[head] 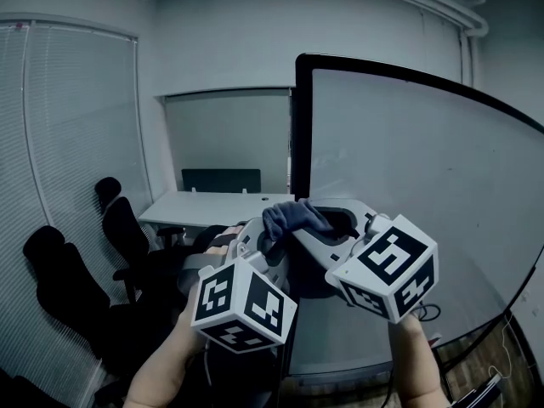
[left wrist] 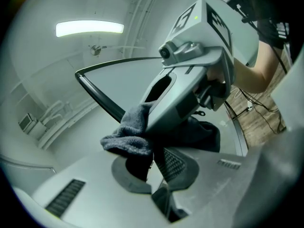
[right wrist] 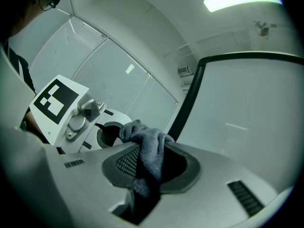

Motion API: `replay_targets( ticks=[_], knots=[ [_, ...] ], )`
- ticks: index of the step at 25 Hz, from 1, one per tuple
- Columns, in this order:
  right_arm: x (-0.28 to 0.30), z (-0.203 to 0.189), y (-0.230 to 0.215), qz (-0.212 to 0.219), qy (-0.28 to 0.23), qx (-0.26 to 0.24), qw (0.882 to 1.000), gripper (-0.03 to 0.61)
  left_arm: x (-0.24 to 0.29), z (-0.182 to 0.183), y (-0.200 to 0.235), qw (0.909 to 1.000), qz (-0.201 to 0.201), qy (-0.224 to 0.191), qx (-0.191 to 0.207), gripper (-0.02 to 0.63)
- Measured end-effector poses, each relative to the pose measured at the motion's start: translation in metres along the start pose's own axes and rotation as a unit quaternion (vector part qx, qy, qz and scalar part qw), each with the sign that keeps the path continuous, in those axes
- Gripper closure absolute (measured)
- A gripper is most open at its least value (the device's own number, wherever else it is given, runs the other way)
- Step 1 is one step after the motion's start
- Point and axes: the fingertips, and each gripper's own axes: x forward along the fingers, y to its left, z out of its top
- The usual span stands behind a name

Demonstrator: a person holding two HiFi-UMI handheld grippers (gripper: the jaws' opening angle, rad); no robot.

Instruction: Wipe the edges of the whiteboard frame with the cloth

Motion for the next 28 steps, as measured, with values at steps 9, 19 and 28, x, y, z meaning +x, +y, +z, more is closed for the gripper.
replay_targets(
  ticks=[9,19,28],
  knots=[
    [0.002,0.02,-0.014,-0.014,-0.01,-0.016,1.0,0.483,0.001,0.011,0.023,0.9997,0.016,-0.004,0.017,0.598],
    [0.003,0.039,-0.024,-0.025,-0.021,-0.026,0.999,0.483,-0.002,0.02,0.042,0.9992,0.028,-0.009,0.029,0.598],
    [0.007,0.066,-0.035,-0.035,-0.016,-0.054,0.998,0.483,-0.006,0.03,0.069,0.9978,0.046,-0.009,0.047,0.598]
  ],
)
